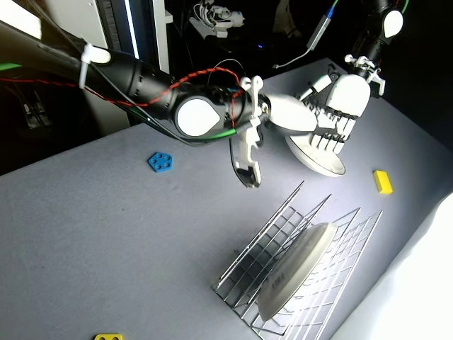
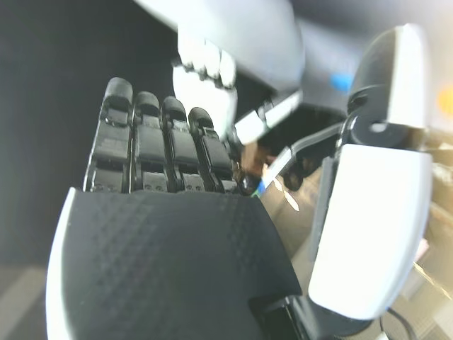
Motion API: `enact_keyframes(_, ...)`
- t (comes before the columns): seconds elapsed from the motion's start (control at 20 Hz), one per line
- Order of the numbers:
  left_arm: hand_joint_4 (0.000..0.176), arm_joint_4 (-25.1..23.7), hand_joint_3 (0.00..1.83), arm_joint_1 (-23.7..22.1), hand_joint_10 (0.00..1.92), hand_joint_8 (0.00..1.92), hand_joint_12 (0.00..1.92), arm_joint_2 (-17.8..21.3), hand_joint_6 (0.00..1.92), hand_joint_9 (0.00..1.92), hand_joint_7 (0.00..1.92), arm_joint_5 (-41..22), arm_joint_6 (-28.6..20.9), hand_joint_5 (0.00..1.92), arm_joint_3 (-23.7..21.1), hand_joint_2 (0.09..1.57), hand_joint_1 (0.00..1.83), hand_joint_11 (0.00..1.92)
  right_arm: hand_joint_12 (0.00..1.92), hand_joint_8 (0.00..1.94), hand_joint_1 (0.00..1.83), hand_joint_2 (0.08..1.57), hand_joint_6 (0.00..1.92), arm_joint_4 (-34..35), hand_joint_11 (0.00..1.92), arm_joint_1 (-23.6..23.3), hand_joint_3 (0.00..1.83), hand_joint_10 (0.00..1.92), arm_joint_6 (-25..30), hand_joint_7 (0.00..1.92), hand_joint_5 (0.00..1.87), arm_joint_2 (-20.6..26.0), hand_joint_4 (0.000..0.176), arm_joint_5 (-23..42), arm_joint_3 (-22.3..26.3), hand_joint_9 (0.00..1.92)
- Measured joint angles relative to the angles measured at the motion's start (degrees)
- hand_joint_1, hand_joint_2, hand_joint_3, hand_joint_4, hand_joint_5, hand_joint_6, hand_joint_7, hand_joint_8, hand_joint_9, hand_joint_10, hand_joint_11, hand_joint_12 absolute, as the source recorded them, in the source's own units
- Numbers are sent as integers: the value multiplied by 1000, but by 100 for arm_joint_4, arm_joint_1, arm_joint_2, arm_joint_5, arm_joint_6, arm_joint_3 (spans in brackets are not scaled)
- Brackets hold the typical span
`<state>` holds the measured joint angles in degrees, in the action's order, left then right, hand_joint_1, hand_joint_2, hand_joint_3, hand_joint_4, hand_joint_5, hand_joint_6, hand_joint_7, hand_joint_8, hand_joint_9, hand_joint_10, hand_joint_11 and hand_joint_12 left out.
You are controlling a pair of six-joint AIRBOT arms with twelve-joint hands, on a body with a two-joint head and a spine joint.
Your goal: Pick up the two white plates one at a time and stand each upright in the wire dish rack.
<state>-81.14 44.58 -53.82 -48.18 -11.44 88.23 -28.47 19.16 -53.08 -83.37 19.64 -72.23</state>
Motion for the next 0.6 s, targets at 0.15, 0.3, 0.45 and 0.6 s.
enact_keyframes(0.15,0,2,0,0,0,0,0,-28,0,4,15,-28,-2,5,46,1072,0,0,14,0,1035,703,0,20,0,0,0,0,55,0,0,-299,63,-39,-350,0)
enact_keyframes(0.3,0,2,0,0,8,6,14,-35,6,33,38,-28,-2,28,48,1069,0,20,0,0,1012,732,0,20,0,0,5,0,70,0,0,-560,23,-74,-680,0)
enact_keyframes(0.45,0,4,0,0,0,0,1,-57,0,7,16,-46,-4,10,74,1063,0,0,0,0,1023,747,0,20,0,0,11,0,201,0,0,-752,11,-160,-920,0)
enact_keyframes(0.6,0,0,4,0,9,8,8,-66,7,28,37,-50,-4,28,94,1081,0,13,2,0,1036,760,0,20,2,-9,14,0,203,0,0,-831,26,-162,-935,0)
